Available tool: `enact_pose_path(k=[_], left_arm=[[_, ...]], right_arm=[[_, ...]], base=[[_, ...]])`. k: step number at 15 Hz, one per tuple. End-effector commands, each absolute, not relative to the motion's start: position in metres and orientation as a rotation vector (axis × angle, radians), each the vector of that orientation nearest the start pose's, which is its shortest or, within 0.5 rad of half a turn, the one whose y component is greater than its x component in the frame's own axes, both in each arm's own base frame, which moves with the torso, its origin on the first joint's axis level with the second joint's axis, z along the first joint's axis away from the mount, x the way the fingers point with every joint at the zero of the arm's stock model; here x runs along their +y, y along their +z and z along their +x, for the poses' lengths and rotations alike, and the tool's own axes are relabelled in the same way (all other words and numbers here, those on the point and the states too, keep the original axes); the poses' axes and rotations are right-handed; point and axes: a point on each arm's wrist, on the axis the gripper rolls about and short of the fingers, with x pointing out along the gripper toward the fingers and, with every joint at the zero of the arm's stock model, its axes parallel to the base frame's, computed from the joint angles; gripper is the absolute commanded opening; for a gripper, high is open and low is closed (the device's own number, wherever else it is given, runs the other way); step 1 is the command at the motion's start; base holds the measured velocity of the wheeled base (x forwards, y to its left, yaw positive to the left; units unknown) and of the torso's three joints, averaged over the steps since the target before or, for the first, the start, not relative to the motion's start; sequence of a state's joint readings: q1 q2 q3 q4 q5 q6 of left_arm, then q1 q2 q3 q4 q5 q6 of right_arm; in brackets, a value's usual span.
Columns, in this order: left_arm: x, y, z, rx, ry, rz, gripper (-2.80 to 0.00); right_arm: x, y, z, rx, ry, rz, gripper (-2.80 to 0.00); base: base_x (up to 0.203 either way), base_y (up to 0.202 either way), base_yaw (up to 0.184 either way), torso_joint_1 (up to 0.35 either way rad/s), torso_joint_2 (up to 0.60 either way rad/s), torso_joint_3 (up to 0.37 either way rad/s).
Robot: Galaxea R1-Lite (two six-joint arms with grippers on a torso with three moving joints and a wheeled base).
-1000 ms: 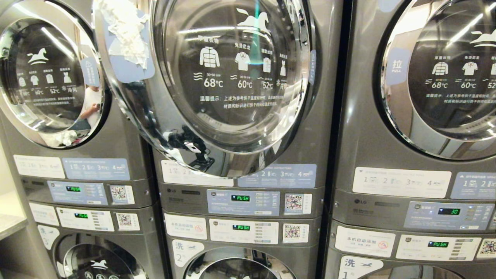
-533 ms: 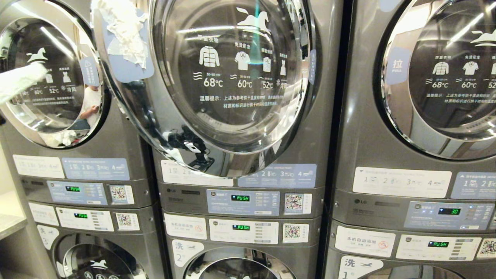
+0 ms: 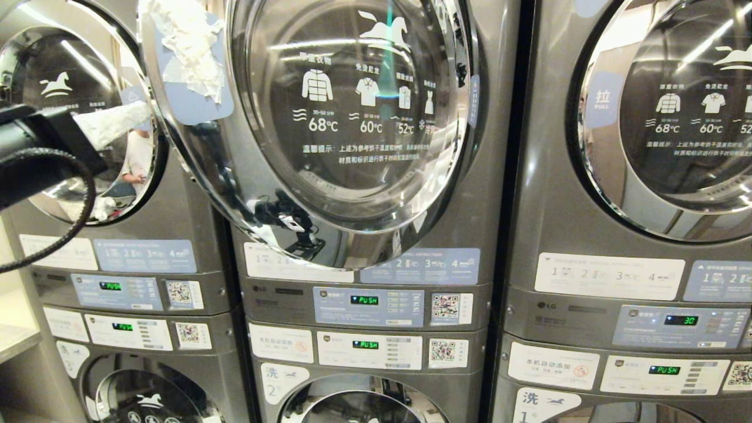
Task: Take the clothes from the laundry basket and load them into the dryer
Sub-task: Open the dryer
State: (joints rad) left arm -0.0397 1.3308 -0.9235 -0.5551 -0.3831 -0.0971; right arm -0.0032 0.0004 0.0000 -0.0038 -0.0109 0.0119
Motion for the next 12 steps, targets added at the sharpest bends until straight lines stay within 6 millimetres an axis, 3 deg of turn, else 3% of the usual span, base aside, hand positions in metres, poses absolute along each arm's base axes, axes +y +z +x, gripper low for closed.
enact_pose_path(k=[1, 7, 12], left_arm=[[-0.022, 0.300, 0.231, -0.097, -0.448, -0.075, -2.80], [-0.061, 0.302, 0.220, -0.102, -0.645, -0.068, -2.80], [-0.123, 0.305, 0.185, -0.137, -0.946, -0.019, -2.80]], right_arm=[[0.000, 0.076, -0.023, -0.006, -0.014, 0.012, -2.80], [0.000, 0.076, -0.023, -0.006, -0.014, 0.012, -2.80], [0.000, 0.076, -0.023, -0.006, -0.014, 0.011, -2.80]], base=[[0.000, 0.000, 0.000, 0.000, 0.00, 0.000], [0.000, 0.000, 0.000, 0.000, 0.00, 0.000], [0.000, 0.000, 0.000, 0.000, 0.00, 0.000]])
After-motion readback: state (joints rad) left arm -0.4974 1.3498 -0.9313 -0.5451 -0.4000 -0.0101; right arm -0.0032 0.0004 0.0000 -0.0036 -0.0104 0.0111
